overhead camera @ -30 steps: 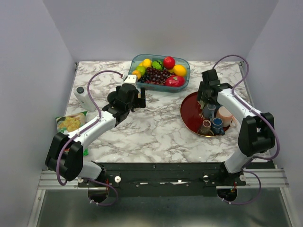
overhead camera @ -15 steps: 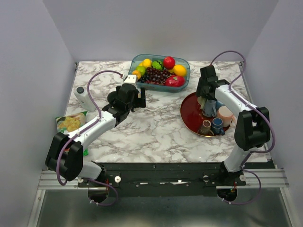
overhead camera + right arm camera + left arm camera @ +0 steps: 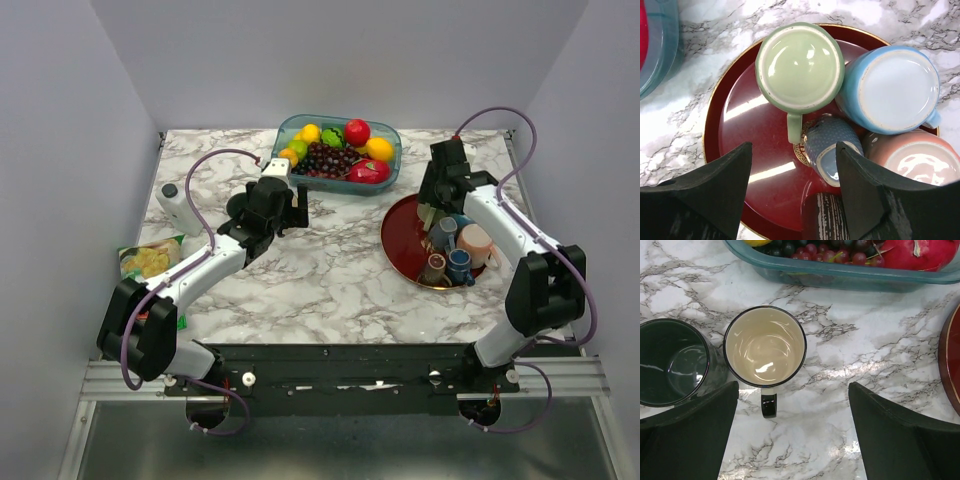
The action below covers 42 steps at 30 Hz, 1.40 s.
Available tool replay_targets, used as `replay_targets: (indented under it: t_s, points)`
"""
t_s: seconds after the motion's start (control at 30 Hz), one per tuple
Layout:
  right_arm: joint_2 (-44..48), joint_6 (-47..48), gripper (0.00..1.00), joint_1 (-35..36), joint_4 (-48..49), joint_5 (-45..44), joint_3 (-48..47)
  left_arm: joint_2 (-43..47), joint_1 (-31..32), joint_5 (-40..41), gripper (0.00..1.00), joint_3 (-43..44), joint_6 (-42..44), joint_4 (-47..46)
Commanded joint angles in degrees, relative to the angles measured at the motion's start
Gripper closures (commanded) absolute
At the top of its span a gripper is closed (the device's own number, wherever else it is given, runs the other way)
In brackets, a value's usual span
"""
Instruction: Turn the mug right side up
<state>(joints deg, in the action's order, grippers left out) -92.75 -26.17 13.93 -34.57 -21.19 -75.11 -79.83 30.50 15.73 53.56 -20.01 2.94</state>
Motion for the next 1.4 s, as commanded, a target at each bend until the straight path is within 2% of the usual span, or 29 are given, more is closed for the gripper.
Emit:
replay_targets:
  t_s: [0.0, 0.5, 0.73, 0.87, 0.93, 1.1, 1.2, 1.23, 1.37]
  points:
    - [-1.9, -0.8, 0.25, 0.5, -2.3, 1.1, -2.3, -0.4, 0.3, -1.2, 0.01, -0.7, -0.6, -1.3]
    - [-11.3, -0.4, 0.27, 0.5, 0.6, 2.5, -3.6, -0.1, 0.3, -0.5, 0.01, -1.1, -0.7, -1.0]
    - [-13.9, -0.5, 0.43, 0.4, 1.6, 1.7, -3.6, 0.0, 0.3, -0.2, 0.01, -1.5, -0.8, -0.8]
    - [-15.4, -0.3, 0.48, 0.4, 1.7, 0.5, -4.3, 0.2, 0.3, 0.0, 0.01, -1.7, -0.8, -0.8]
    - [-15.9, -0.3, 0.56, 0.5, 1.7, -1.0, -4.6, 0.2, 0.3, 0.0, 0.01, -1.9, -0.8, -0.8]
    - [-16.4, 0.2, 0.63, 0.4, 1.7, -2.9, -5.3, 0.2, 0.3, 0.0, 0.01, -1.8, -0.8, -0.9]
    - [-16.5, 0.2, 0.86, 0.4, 1.8, -3.0, -5.6, 0.3, 0.3, 0.0, 0.01, -1.9, -0.8, -0.9]
    - [-16.5, 0.2, 0.99, 0.4, 1.8, -2.9, -5.6, 0.2, 0.3, 0.0, 0.01, -1.9, -0.9, -1.0]
    - [-15.5, -0.2, 0.99, 0.4, 2.7, -2.7, -5.2, 0.6, 0.3, -0.2, 0.01, -2.0, -0.9, -0.9]
